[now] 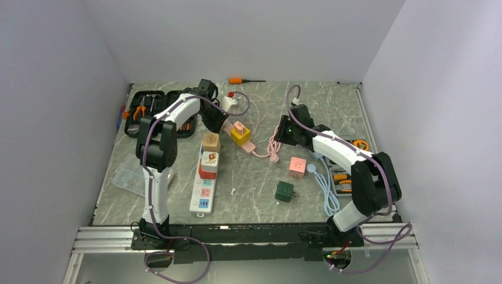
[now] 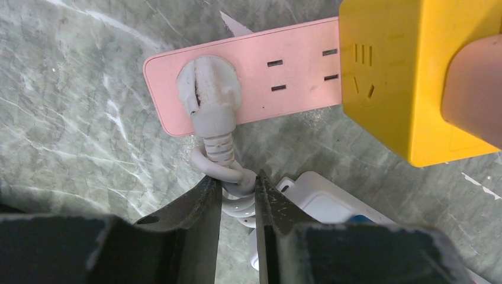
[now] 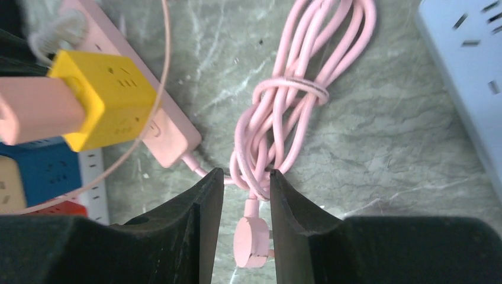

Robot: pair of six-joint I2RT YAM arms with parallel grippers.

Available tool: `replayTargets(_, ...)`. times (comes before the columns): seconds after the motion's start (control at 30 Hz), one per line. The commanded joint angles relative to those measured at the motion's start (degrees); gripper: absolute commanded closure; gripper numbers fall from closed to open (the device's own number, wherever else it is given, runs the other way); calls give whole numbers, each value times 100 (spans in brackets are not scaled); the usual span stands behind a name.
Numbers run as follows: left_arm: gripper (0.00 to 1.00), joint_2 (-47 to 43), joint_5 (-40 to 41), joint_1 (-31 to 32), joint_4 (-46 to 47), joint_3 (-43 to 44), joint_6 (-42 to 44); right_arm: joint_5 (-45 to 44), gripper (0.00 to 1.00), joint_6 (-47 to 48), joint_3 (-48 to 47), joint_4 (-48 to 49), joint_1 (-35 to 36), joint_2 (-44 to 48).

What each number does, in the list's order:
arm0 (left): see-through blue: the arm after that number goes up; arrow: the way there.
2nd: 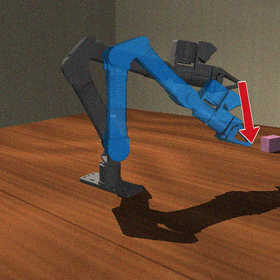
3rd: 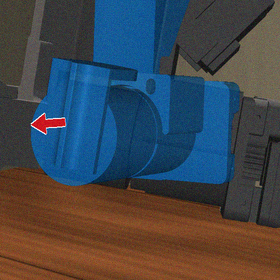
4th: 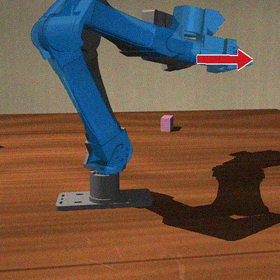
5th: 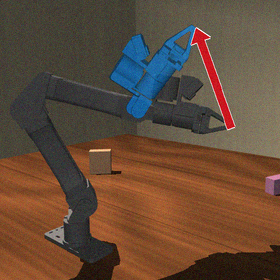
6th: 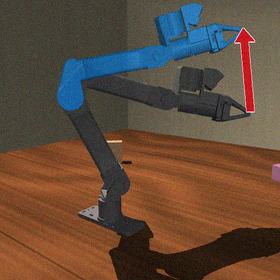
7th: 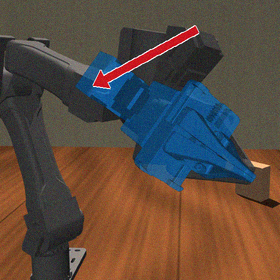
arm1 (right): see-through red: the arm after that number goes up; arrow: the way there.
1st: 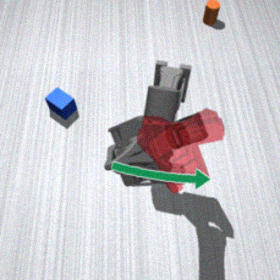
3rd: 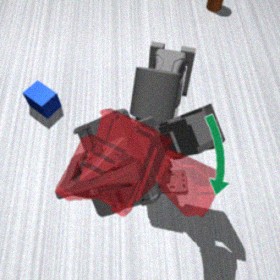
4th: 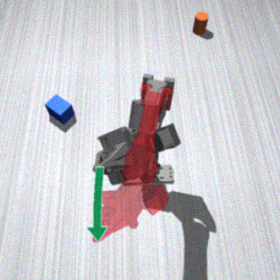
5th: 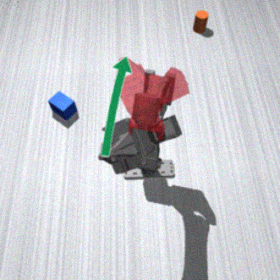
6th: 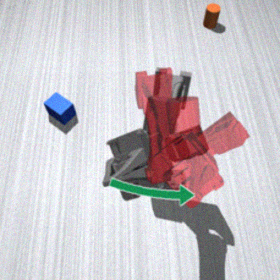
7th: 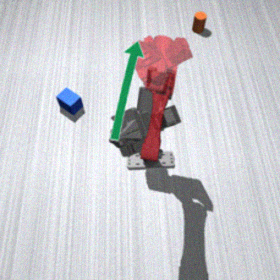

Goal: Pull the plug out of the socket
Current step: Pick up the socket from the center of the board.

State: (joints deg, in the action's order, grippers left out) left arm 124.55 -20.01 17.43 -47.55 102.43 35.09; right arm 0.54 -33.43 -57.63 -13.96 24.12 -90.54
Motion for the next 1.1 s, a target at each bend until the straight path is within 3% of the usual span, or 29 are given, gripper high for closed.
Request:
replayTargets(0.0, 83, -40, -218, 10, 108, 204, 251, 139, 63, 132, -317, -97, -231, 488)
replayTargets(0.03, 96, -26, -275, 6, 63, 290, 267, 143, 62, 138, -319, -98, -286, 572)
replayTargets(0.07, 100, -27, -321, 6, 21, 427, 263, 138, 62, 150, -325, -90, -332, 667)
replayTargets(0.23, 100, -148, -515, 13, 56, 546, 101, 243, 59, 213, -376, 32, -577, 948)
replayTargets(0.3, 93, -120, -496, 7, 18, 566, 27, 274, 59, 223, -423, 26, -600, 966)
replayTargets(0.4, 68, -37, -329, 11, 58, 491, -114, 322, 59, 169, -343, 160, -604, 1021)
replayTargets(0.57, 44, 3, -100, 6, 354, 203, -316, 435, 59, 100, -164, 313, -601, 998)
replayTargets(0.67, 38, 101, 42, 6, 428, 152, -318, 447, 59, 98, -132, 336, -600, 980)
replayTargets(0.83, 41, 391, 216, 6, 339, 396, -306, 414, 58, 126, -101, 367, -600, 1053)
replayTargets(1.07, 71, 748, -83, 13, 88, 796, -371, 464, 58, 167, -175, 347, -601, 1176)
